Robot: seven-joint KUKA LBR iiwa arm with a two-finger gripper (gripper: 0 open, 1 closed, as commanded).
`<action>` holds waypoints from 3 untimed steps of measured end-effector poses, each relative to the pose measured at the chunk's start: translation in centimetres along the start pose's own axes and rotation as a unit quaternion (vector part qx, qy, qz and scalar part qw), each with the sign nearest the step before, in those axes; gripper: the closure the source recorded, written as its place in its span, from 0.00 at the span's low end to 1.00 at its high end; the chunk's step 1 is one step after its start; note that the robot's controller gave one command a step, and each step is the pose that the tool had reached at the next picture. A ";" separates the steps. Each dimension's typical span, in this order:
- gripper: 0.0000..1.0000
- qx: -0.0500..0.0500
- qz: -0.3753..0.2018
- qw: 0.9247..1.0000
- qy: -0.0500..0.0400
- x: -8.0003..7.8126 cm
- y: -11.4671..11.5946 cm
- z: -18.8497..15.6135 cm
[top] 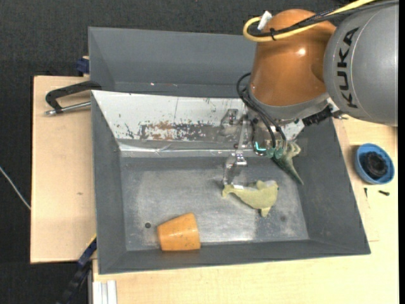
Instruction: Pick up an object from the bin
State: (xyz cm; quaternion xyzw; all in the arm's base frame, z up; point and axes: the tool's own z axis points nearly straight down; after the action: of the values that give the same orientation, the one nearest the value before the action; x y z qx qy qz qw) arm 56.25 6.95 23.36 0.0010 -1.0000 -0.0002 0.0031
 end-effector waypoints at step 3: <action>1.00 0.002 -0.161 0.987 -0.011 2.7 -8.2 -4.6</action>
Offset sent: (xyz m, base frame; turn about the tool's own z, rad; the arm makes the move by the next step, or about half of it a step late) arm -0.0049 -0.0718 -0.1365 -0.1177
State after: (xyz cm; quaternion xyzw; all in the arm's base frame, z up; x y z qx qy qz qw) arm 53.58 -1.22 27.93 0.1618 -0.9868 0.0011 -0.0076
